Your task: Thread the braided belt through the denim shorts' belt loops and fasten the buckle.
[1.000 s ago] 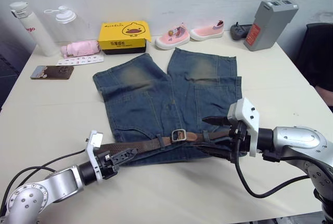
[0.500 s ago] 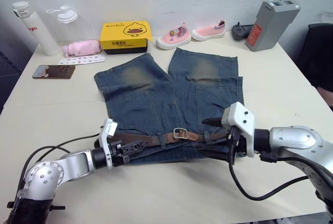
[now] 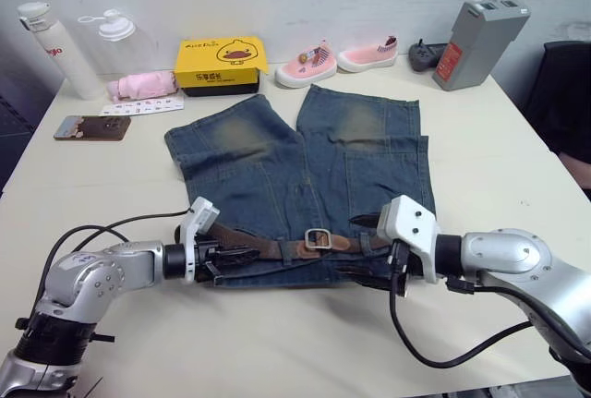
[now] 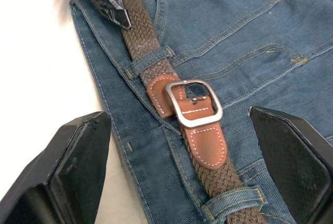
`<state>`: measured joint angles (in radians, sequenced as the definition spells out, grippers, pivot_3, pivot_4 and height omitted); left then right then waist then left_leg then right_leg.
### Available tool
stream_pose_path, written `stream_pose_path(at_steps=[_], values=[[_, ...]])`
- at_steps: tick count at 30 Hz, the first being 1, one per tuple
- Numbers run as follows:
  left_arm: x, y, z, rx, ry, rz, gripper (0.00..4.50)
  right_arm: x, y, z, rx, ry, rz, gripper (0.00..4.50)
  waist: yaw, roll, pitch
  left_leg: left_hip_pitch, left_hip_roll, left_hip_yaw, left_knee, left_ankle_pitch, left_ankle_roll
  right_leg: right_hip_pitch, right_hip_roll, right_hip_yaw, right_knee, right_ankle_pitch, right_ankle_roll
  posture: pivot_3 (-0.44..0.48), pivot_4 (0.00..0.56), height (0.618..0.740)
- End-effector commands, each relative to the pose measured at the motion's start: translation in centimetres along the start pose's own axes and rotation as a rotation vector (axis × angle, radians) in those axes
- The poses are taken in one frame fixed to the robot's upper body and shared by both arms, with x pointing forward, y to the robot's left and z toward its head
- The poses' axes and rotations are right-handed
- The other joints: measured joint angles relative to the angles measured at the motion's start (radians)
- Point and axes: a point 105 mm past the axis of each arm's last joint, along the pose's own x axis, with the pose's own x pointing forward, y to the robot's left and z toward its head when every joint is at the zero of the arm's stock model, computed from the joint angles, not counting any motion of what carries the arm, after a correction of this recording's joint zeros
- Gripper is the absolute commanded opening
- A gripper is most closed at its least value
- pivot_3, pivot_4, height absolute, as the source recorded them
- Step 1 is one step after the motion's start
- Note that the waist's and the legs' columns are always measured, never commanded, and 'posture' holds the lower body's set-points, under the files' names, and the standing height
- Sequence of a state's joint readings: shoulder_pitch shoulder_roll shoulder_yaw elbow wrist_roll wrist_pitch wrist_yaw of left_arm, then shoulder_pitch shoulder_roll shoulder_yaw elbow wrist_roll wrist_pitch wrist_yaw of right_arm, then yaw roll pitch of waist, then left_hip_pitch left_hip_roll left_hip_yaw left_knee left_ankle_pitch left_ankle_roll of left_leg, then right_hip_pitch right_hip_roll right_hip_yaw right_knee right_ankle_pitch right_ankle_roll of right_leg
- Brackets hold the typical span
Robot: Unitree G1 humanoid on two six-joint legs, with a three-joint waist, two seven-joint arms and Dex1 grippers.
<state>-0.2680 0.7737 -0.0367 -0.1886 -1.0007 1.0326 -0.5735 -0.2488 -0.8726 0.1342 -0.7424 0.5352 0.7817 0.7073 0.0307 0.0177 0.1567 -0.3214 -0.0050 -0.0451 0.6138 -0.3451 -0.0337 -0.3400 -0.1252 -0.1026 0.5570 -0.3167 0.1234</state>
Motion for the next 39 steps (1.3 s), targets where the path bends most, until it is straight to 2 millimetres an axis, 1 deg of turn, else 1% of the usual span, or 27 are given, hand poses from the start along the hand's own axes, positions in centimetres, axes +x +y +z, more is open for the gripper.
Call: stream_pose_path(at_steps=[1,4,8,12,17,20,23,26,28,30,35,37,39], values=[[0.8,-0.5,0.4,0.043,0.002,-0.049,0.0,0.8,0.7,1.1,-0.141,-0.038,-0.006,4.48,-0.001,0.0,0.0,0.0,0.0,0.0,0.0,0.0,0.0,0.0,0.0,0.0,0.0,0.0,0.0,0.0,0.15,0.712],[1.5,-0.5,-0.1,0.081,0.043,-0.067,0.0,1.9,1.0,0.1,-0.269,-0.002,-0.019,4.48,-0.001,0.0,0.0,0.0,0.0,0.0,0.0,0.001,0.001,0.0,0.0,0.0,0.001,0.0,0.0,0.0,0.15,0.712],[2.1,-0.5,-0.5,0.154,0.097,-0.1,0.0,2.7,0.4,-0.1,-0.432,-0.005,-0.068,4.48,-0.001,-0.001,0.0,0.0,-0.001,0.0,0.0,0.001,0.0,0.0,0.0,0.0,0.001,0.0,0.001,0.0,0.15,0.712],[2.7,-0.5,-0.6,0.188,0.102,-0.119,0.0,3.0,0.2,-0.3,-0.543,-0.004,-0.103,4.48,0.0,0.0,0.0,0.0,0.0,0.0,0.0,0.002,0.001,0.0,0.0,0.0,0.001,0.0,0.001,0.0,0.15,0.712],[3.3,-0.6,-0.4,0.222,0.102,-0.138,0.0,2.8,-0.9,-0.8,-0.696,0.035,-0.167,4.48,0.006,0.0,0.0,0.0,-0.001,0.0,0.001,0.002,0.002,0.001,0.0,0.0,0.002,0.0,0.001,0.0,0.15,0.712],[3.5,-0.8,-0.4,0.222,0.103,-0.15,0.0,2.3,-1.5,-1.4,-0.733,0.067,-0.186,4.48,0.01,0.0,0.0,0.0,-0.001,0.0,0.001,0.003,0.003,0.001,0.0,0.0,0.002,0.0,0.001,0.0,0.15,0.712],[3.4,-0.7,-0.6,0.214,0.108,-0.152,0.0,1.9,-2.2,-1.4,-0.771,0.081,-0.223,4.48,0.014,0.0,0.0,0.0,-0.001,0.0,0.002,0.003,0.003,0.001,0.0,0.0,0.002,0.001,0.002,0.0,0.15,0.712],[3.3,-0.7,-0.6,0.21,0.106,-0.153,0.0,2.1,-2.2,-1.4,-0.802,0.076,-0.221,4.48,0.015,-0.001,0.0,0.0,-0.001,0.0,0.002,0.003,0.003,0.002,0.0,0.0,0.003,0.001,0.002,0.0,0.15,0.712],[3.3,-0.8,-0.5,0.208,0.103,-0.154,0.0,2.2,-2.2,-1.3,-0.827,0.07,-0.229,4.48,0.015,-0.001,0.0,0.0,-0.001,0.0,0.002,0.003,0.003,0.002,0.0,0.0,0.002,0.001,0.002,0.0,0.15,0.712],[3.3,-0.8,-0.5,0.207,0.101,-0.154,0.0,2.2,-2.1,-1.2,-0.817,0.061,-0.228,4.48,0.015,0.0,0.0,0.0,-0.001,0.0,0.002,0.003,0.003,0.002,0.0,0.0,0.003,0.001,0.002,0.0,0.15,0.712],[3.2,-0.8,-0.7,0.198,0.102,-0.15,0.0,1.0,-3.3,-0.1,-0.85,0.055,-0.275,4.48,0.017,-0.001,0.0,0.0,-0.001,0.0,0.003,0.004,0.004,0.002,0.0,0.0,0.006,0.001,0.002,0.0,0.15,0.712],[3.2,-0.8,-0.8,0.196,0.102,-0.151,0.0,0.9,-3.4,-0.4,-0.872,0.075,-0.262,4.48,0.016,0.0,0.0,0.0,-0.001,0.0,0.003,0.004,0.004,0.002,0.0,0.0,0.007,0.001,0.002,0.0,0.15,0.712],[3.2,-0.8,-0.8,0.19,0.1,-0.15,0.0,1.0,-3.1,-1.2,-0.88,0.092,-0.237,4.48,0.015,0.0,0.0,0.0,0.0,0.0,0.003,0.004,0.004,0.002,0.0,0.0,0.007,0.001,0.002,0.0,0.15,0.712]])
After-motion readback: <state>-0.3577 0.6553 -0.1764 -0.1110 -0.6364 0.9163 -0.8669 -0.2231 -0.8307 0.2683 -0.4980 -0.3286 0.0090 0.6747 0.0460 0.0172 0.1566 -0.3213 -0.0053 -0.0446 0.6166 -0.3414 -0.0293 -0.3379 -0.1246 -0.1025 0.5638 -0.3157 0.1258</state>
